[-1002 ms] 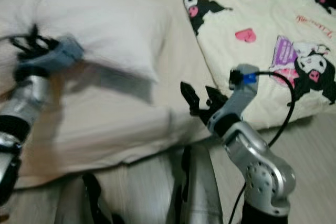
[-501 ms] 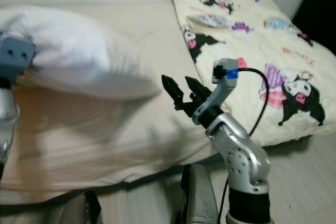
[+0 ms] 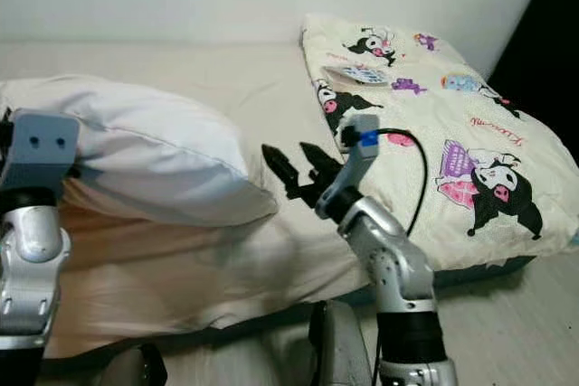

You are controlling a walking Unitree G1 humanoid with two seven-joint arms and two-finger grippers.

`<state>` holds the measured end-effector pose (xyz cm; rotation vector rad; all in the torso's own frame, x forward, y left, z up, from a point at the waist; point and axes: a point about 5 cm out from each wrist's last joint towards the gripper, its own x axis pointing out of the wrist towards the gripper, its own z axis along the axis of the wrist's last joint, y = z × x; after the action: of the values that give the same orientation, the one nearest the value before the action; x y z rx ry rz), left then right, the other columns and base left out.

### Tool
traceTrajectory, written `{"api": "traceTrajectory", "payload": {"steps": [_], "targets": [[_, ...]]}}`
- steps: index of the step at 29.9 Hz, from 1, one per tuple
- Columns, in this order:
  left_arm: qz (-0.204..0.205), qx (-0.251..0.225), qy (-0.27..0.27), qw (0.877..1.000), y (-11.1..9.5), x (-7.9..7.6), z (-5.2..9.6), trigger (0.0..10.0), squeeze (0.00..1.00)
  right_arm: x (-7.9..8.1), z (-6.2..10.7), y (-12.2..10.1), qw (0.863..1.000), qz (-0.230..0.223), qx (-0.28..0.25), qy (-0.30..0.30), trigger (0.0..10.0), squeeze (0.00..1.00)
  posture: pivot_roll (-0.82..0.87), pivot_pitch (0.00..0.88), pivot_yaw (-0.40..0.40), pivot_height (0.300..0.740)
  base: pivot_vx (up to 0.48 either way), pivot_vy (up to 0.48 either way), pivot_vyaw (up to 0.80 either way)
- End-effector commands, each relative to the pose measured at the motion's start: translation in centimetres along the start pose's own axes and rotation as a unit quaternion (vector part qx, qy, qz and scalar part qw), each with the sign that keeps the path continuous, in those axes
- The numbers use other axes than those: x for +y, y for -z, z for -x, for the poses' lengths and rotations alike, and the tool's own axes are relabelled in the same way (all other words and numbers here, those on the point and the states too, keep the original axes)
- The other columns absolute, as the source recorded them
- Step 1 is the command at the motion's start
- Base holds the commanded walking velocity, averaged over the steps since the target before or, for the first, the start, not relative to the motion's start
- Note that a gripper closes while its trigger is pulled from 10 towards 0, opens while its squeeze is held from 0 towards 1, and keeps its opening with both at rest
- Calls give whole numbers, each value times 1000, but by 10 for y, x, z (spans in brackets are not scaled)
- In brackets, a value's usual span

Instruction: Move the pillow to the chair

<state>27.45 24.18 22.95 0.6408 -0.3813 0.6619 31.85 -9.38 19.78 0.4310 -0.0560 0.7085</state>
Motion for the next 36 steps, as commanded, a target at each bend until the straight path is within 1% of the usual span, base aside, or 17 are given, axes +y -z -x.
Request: {"api": "traceTrajectory", "payload": {"steps": [1,4,6,7,8,9,10,12,13,15,18,21,26,32,36], "targets": [[21,-30,10,999,-18,-2,2,10000,0,1,-2,1,1000,9,-1,-9,10000,0,1,0,-51,379,0,0,0],[31,-29,23,999,-23,-8,6,10000,0,-2,-4,5,1000,11,0,-15,10000,0,6,0,-60,389,0,0,0],[48,-17,38,998,-24,-17,11,10000,0,-6,-6,6,1000,15,0,-14,10000,0,5,0,-66,398,0,0,0],[48,-17,38,998,-24,-17,11,10000,0,-6,-6,6,1000,15,0,-14,10000,0,5,0,-66,398,0,0,0],[56,-10,47,997,-23,-21,14,10000,0,-7,-7,7,1000,16,0,-14,10000,0,5,0,-66,403,0,0,0],[74,6,59,996,-21,-28,18,10000,0,-9,-7,8,1000,18,0,-14,10000,0,0,0,-66,408,0,0,0],[74,6,59,996,-21,-28,18,10000,0,-9,-7,8,1000,18,0,-14,10000,0,0,0,-66,408,0,0,0],[102,24,79,991,-19,-37,25,10000,0,-13,-7,14,1000,19,5,-10,10000,0,-1,0,-70,418,0,0,0],[102,24,79,991,-19,-37,25,10000,0,-13,-7,14,1000,19,5,-10,10000,0,-1,0,-70,418,0,0,0],[111,32,86,990,-18,-41,29,10000,0,-14,-5,21,1000,17,12,-6,10000,0,0,0,-72,428,0,0,0],[111,47,87,989,-12,-40,31,10000,0,-12,-6,26,1000,14,15,-13,10000,0,3,0,-74,448,0,0,0],[110,49,87,989,-11,-39,31,10000,0,-10,-7,26,1000,14,12,-17,10000,0,5,0,-76,457,0,0,0],[109,48,86,989,-12,-39,29,10000,0,-8,-11,22,1000,15,3,-24,10000,0,5,0,-76,477,0,0,0],[110,42,73,990,-14,-37,22,10000,0,-6,-14,19,999,17,-8,-32,10000,0,3,0,-74,502,0,0,0],[110,43,73,990,-13,-36,21,10000,0,-6,-14,19,999,17,-9,-32,10000,0,2,0,-73,516,0,0,0]]}}
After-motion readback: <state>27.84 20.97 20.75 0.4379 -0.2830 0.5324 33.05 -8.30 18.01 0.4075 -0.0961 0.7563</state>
